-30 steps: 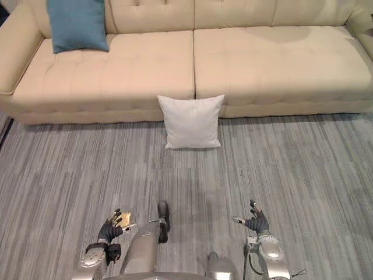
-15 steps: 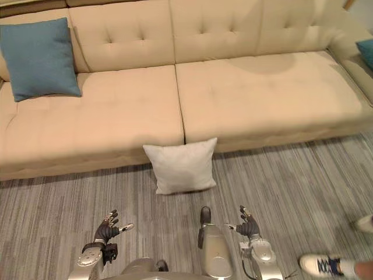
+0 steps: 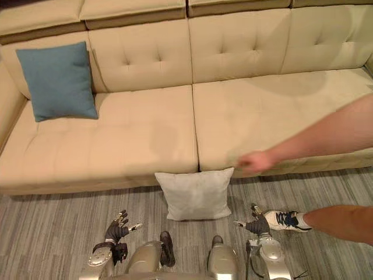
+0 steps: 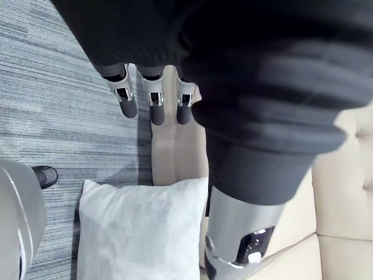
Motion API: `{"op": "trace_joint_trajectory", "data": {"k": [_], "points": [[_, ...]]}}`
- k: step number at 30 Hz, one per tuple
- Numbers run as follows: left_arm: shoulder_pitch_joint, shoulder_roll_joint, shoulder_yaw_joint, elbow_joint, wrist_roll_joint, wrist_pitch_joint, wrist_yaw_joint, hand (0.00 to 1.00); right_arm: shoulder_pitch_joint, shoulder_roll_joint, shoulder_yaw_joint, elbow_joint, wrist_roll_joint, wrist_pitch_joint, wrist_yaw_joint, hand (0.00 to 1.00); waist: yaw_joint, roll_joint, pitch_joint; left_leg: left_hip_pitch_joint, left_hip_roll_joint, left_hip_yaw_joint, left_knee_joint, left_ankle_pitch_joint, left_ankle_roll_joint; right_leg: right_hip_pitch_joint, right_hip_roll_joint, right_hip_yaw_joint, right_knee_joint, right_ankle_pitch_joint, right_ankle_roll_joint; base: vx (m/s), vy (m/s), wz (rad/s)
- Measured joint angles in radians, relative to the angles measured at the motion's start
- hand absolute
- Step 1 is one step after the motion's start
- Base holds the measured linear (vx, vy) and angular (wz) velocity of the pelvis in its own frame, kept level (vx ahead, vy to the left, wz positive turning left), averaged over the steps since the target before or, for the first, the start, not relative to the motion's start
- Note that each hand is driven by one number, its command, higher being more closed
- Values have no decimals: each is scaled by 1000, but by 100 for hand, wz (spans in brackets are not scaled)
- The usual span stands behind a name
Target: Pick up cushions and gather them together orderly.
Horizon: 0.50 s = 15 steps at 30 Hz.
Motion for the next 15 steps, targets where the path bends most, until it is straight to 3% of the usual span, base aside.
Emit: {"op": "trace_joint_trajectory", "data": {"k": [3, 6, 15], "points": [[-105, 42, -1, 10, -28, 0, 38, 0, -128, 1, 25, 50, 0, 1, -31, 0, 9, -5, 80, -130, 6, 9, 100, -21, 31, -135, -14, 21, 110, -20, 4, -71, 59, -5], [-202, 54, -1, 17, -56, -10, 64, 0, -229, 1, 51, 46, 2, 1, -60, 0, 11, -6, 136, -248, 30, 12, 194, -50, 40, -258, -15, 35, 200, -37, 1, -182, 17, -6], [-567, 27, -11, -10, -126, -24, 136, 0, -584, 36, 129, 38, 45, 1, -149, 0, 35, -16, 221, -705, 108, 11, 430, -78, 66, -719, 10, 66, 414, -37, -9, -110, -6, -13]]}}
